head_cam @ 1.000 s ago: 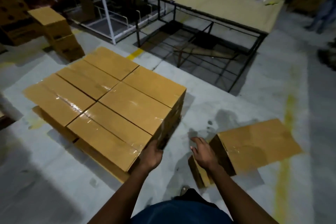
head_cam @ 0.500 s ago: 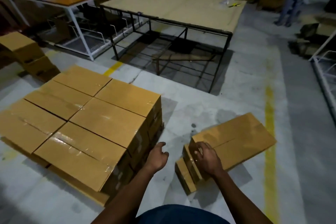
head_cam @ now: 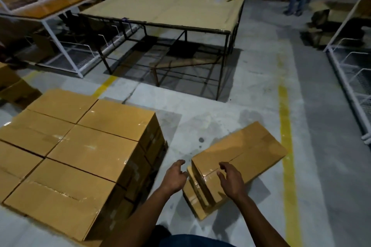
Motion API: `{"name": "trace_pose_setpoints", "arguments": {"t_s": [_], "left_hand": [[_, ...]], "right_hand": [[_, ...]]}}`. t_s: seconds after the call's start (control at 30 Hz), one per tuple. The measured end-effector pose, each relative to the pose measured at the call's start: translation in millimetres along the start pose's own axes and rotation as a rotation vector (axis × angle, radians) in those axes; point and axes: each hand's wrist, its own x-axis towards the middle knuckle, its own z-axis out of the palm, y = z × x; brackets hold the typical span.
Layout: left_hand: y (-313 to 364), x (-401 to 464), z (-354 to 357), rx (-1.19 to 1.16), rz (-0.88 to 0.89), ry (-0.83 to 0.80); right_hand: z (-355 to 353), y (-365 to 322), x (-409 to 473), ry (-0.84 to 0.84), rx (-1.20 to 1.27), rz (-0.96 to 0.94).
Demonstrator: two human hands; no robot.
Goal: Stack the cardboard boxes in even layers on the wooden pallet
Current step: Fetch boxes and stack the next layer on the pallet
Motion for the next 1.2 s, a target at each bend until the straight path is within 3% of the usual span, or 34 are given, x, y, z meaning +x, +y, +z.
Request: {"name": "trace_pose_setpoints", "arguments": {"t_s": [0.33,0.7,1.2], "left_hand": [[27.1,104.4,-12.7,0.111,0.099,-0.157],[39.7,206.6,-49.7,0.166,0.197,-0.349],[89.3,246.5,-15.9,0.231,0.196,-0.434]], "right_hand": [[-4.8,21.2,44.9,0.139,-0.013,0.156],[-2.2,-13.1,88.7,0.306,0.049,0.449],[-23.1,8.8,94.9,0.371,0.135,0.66]]}}
